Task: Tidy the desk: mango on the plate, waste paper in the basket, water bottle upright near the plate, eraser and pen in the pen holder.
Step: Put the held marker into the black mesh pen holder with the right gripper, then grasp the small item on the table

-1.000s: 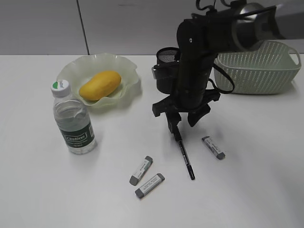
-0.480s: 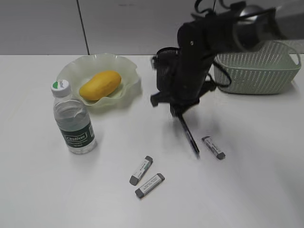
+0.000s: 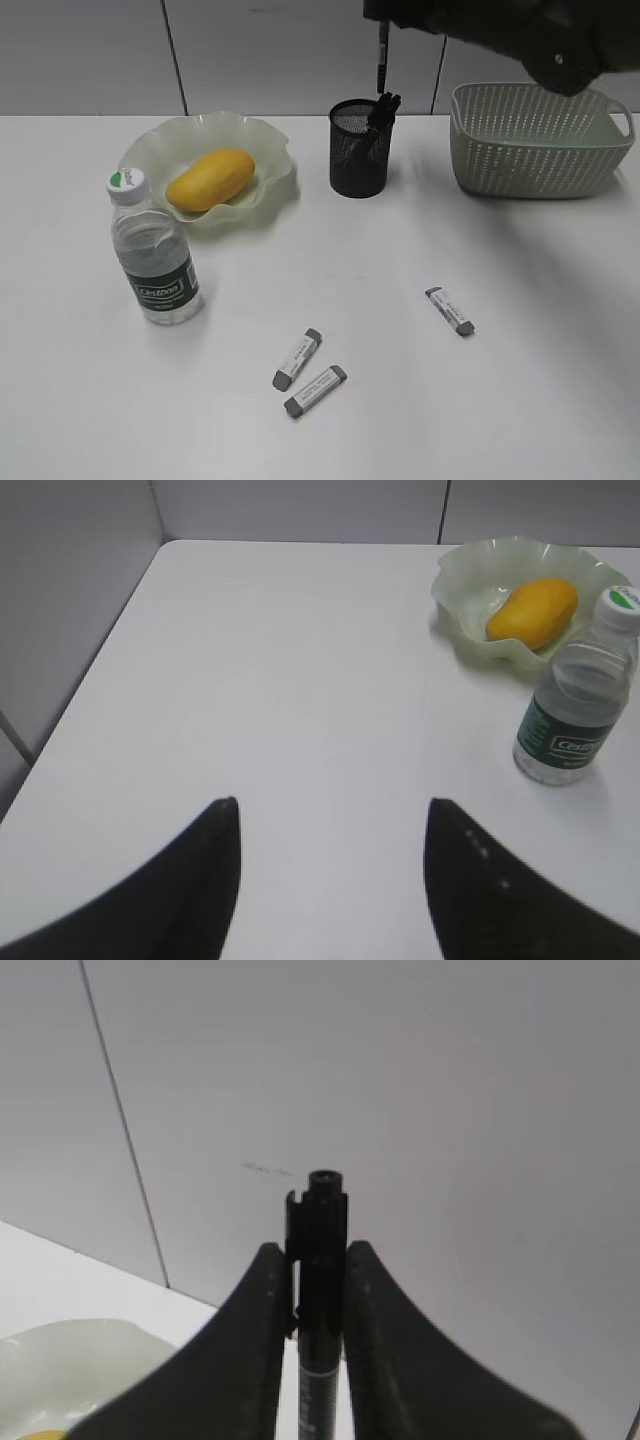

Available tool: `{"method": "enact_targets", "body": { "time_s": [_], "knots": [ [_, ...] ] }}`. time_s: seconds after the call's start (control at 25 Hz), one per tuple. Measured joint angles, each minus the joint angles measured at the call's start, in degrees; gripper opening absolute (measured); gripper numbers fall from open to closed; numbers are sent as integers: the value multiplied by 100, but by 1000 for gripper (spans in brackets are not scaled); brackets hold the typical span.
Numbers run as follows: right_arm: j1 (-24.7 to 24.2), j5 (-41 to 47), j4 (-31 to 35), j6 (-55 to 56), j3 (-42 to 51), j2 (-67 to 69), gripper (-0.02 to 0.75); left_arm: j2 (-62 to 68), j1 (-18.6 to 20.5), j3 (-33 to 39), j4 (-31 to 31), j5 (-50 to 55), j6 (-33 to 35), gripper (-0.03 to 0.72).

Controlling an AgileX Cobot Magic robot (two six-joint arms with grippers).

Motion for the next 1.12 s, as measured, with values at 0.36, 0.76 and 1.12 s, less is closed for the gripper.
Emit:
{"method": "enact_targets", "body": {
  "time_s": [0.36, 0.76, 1.12],
  "knots": [
    [-30, -793, 531, -934, -17, 1007, 159, 0, 0, 0, -4, 0, 0, 435],
    [-30, 1436, 497, -778, -17, -98, 589, 0, 0, 0, -4, 0, 0, 435],
    [-35, 8239, 702, -1386, 988, -2986, 465, 0, 0, 0, -4, 0, 0, 435]
  ]
}}
